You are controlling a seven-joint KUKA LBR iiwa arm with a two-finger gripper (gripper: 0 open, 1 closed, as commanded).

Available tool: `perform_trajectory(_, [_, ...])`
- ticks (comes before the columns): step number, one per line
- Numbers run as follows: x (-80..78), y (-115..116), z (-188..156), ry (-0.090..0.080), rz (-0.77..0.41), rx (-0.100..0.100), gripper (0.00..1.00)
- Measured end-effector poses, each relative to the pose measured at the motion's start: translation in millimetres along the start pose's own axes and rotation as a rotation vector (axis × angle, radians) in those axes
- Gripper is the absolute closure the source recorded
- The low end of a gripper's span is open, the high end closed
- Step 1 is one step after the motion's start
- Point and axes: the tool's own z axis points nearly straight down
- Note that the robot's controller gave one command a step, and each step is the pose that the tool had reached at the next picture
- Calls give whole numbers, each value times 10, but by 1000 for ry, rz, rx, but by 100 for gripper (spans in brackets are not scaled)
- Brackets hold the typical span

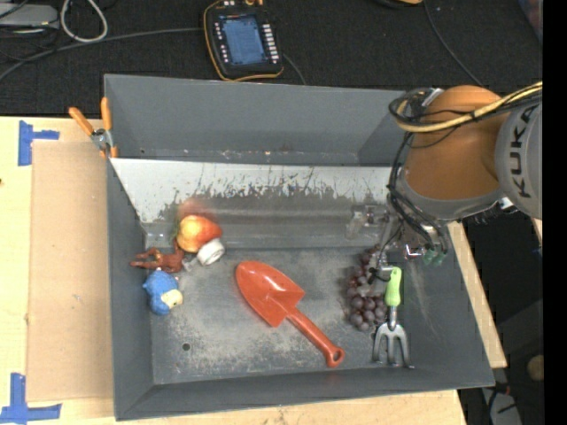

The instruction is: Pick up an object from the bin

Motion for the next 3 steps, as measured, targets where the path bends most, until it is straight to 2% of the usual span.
perform_trajectory(1, [-16,3,-47,-8,-2,1,0])
perform_trajectory(2, [-298,-410,868,-8,-288,1,0])
perform_trajectory(3, [-400,-596,1197,-10,-287,-2,0])
